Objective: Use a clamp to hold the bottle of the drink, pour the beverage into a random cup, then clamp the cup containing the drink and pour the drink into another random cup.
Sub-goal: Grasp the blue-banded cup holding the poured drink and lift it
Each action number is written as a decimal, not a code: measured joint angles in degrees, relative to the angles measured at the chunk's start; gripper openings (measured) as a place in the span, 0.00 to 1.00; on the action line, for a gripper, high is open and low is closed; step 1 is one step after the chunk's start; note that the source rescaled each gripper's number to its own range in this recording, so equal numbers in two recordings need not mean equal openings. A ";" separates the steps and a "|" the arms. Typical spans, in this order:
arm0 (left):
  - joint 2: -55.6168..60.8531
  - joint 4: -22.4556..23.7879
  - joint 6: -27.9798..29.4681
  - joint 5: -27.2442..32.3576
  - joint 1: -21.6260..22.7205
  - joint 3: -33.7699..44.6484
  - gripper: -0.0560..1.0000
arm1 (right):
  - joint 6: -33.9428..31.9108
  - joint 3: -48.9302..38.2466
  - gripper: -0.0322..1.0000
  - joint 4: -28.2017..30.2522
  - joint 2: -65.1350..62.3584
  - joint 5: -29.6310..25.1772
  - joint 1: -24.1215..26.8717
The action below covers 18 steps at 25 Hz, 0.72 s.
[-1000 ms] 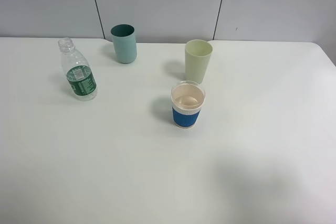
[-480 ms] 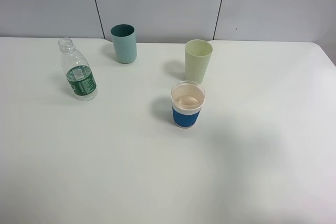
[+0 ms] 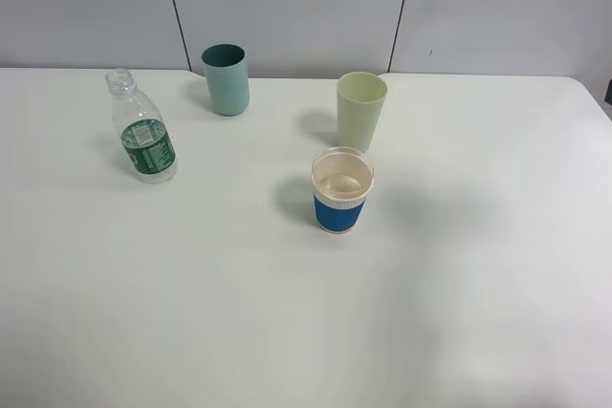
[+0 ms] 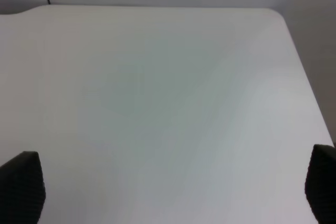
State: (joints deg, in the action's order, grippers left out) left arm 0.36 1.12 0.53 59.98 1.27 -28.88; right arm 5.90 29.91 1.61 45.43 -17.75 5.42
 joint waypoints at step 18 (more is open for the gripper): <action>0.00 0.05 0.00 0.00 0.00 0.00 1.00 | 0.44 0.00 1.00 4.38 18.67 14.69 -25.40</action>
State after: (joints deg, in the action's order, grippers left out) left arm 0.36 1.17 0.53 59.98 1.27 -28.88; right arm 6.34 29.91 5.99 64.10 -3.06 -19.98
